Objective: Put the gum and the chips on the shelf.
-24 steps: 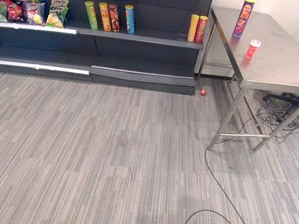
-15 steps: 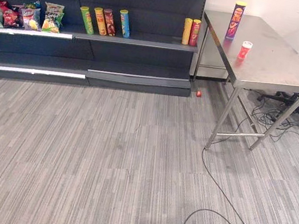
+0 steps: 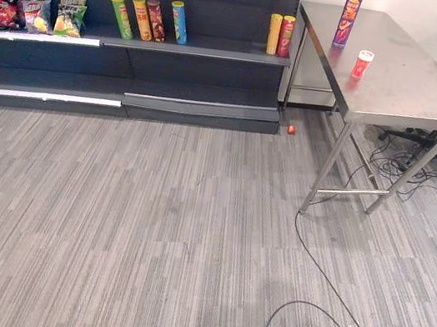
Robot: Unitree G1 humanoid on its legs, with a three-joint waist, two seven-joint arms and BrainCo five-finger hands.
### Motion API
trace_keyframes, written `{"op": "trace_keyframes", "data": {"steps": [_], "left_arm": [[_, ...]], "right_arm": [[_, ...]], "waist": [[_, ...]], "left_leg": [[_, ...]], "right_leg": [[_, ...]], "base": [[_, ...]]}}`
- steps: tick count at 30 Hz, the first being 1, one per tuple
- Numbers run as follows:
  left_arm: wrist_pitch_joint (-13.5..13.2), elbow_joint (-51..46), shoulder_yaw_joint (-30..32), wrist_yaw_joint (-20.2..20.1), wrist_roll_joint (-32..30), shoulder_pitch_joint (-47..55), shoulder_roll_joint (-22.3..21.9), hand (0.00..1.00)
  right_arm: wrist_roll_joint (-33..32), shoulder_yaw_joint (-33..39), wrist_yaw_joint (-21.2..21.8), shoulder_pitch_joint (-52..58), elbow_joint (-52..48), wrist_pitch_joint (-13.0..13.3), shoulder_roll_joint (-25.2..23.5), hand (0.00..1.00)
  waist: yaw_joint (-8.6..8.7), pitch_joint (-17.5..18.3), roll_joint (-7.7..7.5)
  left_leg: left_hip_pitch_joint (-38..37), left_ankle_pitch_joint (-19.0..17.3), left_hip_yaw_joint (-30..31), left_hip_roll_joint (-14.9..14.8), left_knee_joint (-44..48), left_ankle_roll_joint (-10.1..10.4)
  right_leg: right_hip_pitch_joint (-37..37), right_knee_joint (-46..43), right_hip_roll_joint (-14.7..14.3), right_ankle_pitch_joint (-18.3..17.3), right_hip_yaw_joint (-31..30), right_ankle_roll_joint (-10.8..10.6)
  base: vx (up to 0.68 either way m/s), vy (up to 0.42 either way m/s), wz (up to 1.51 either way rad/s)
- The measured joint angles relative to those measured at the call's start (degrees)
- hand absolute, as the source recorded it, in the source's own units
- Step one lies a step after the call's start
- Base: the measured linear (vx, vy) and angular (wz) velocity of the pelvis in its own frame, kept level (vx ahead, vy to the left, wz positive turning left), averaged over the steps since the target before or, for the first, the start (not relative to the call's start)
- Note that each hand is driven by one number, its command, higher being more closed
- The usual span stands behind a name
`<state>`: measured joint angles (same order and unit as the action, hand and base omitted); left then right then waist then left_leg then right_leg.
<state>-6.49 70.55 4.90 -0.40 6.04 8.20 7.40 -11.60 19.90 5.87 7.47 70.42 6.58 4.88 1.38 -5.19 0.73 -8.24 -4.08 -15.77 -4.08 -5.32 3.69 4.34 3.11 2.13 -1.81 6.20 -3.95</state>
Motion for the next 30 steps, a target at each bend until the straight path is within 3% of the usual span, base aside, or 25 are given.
{"op": "trace_keyframes", "data": {"steps": [16, 21, 24, 25, 26, 27, 29, 30], "left_arm": [[0.0, 0.1, 1.1, 0.0, 0.0, -0.2, -0.2, 0.0], [0.0, -0.2, 2.3, 0.1, 0.2, -2.7, -0.1, 0.0], [-0.3, -1.2, 3.7, 0.2, 0.8, -3.5, 1.1, 0.0], [-0.5, -2.3, 4.9, 0.3, 2.8, -3.4, 0.7, 0.0], [-0.5, -2.7, 6.2, 0.3, 3.4, -3.4, 0.0, 0.0], [-0.5, -2.9, 8.2, 0.2, 5.3, -3.0, -1.0, 0.0], [-0.6, -3.8, 8.9, 0.1, 8.8, -2.2, -1.6, 0.0], [-0.6, -4.2, 8.8, 0.0, 10.7, -1.9, -1.7, 0.0]], "right_arm": [[-1.7, -0.5, 1.1, -0.1, -0.1, 0.0, 0.3, 0.0], [-4.2, -2.6, 2.1, -3.2, -2.3, 0.2, 0.8, 0.0], [-4.9, -5.1, 2.2, -3.5, -2.2, 1.3, 0.3, 0.0], [-5.2, -5.9, 2.3, -3.4, -2.1, 1.4, 0.6, 0.0], [-5.3, -6.4, 2.3, -3.3, -2.1, 1.6, 1.0, 0.0], [-5.4, -7.0, 2.3, -3.1, -2.1, 1.7, 1.6, 0.0], [-6.1, -7.0, 2.3, -2.3, -2.6, 1.7, 1.4, 0.0], [-6.7, -6.9, 2.2, -2.0, -2.8, 1.8, 1.3, 0.0]], "waist": [[0.1, -0.3, -0.08], [0.16, -3.7, -0.19], [0.08, -5.8, -2.82], [0.1, -6.3, -2.67], [0.07, -6.9, -2.2], [-0.05, -7.7, -0.88], [0.06, -8.0, -0.72], [0.07, -8.0, -0.67]], "left_leg": [[0.4, 0.0, 0.1, -0.1, 0.0, 0.0], [3.9, 0.9, -2.3, -0.4, 0.6, 0.9], [11.6, -1.9, -2.7, -1.2, 18.0, 3.0], [17.2, -2.8, -2.5, -3.8, 30.6, 2.7], [19.6, -2.7, -2.3, -5.7, 36.9, 2.3], [22.9, -1.5, -2.1, -9.1, 46.5, 0.4], [25.4, -0.2, -0.7, -10.7, 53.3, -0.6], [26.5, -2.3, -0.6, -10.7, 53.2, -0.3]], "right_leg": [[-0.4, 0.2, -0.1, 0.0, 0.4, 0.0], [-8.9, -8.7, 0.1, -2.5, -0.7, 1.0], [-10.7, -13.8, 2.7, -6.6, -0.7, 2.1], [-10.0, -14.5, 2.6, -7.7, -0.1, 2.8], [-9.2, -14.6, 2.0, -8.0, 0.3, 3.0], [-7.7, -15.7, 0.6, -8.9, 0.7, 3.5], [-5.9, -17.9, 0.6, -11.3, 1.2, 4.3], [-5.4, -18.5, 0.9, -12.1, 1.1, 4.2]], "base": [[-0.02, -0.016, 0.0], [-0.03, -0.02, -0.22], [-0.04, -0.092, 0.15], [-0.06, -0.154, 0.2], [-0.02, -0.142, 0.11], [0.03, -0.07, 0.09], [0.09, -0.008, 0.16], [0.14, 0.03, 0.18]]}}
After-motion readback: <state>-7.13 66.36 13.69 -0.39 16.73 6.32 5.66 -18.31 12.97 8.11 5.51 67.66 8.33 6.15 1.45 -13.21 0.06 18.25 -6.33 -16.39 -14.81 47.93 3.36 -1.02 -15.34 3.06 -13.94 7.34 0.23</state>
